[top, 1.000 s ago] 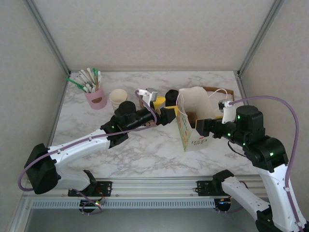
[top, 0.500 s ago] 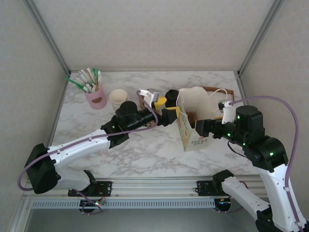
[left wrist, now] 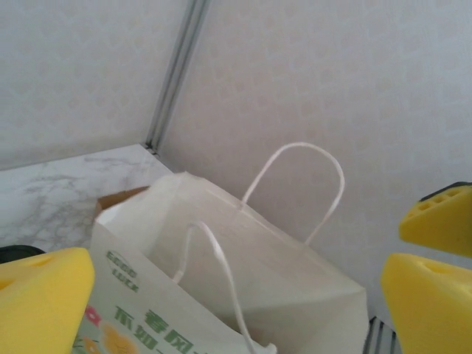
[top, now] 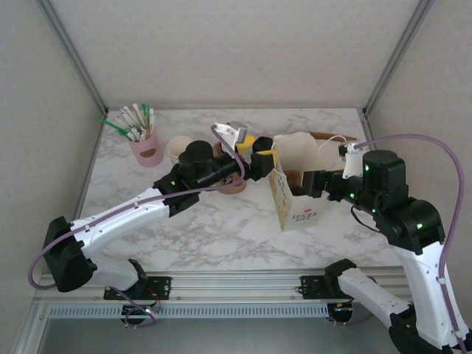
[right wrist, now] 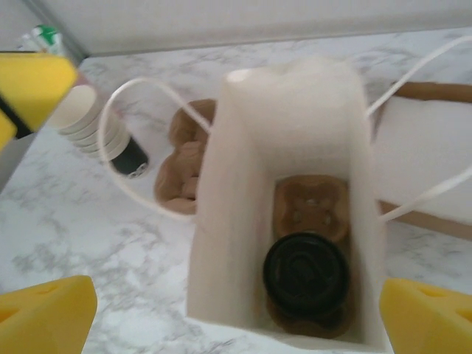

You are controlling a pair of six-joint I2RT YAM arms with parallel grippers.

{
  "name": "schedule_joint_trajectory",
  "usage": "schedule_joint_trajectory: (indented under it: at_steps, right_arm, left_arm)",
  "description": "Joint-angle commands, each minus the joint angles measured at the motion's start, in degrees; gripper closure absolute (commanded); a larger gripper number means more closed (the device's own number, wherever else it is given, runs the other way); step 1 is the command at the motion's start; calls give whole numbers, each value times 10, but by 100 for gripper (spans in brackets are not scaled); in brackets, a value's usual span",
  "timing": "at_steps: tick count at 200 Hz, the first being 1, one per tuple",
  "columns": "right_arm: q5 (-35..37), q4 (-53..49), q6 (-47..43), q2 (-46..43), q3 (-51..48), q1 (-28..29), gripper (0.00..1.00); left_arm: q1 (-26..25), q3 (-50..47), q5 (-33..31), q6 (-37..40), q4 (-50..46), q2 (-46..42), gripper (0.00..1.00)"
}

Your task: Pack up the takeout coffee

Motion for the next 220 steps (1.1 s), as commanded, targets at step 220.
schedule_joint_trajectory:
  at_steps: [220]
  right_arm:
    - [-84, 56, 88, 39, -180, -384, 1]
  left_arm:
    - [198, -60, -101, -45, -194, -76, 0]
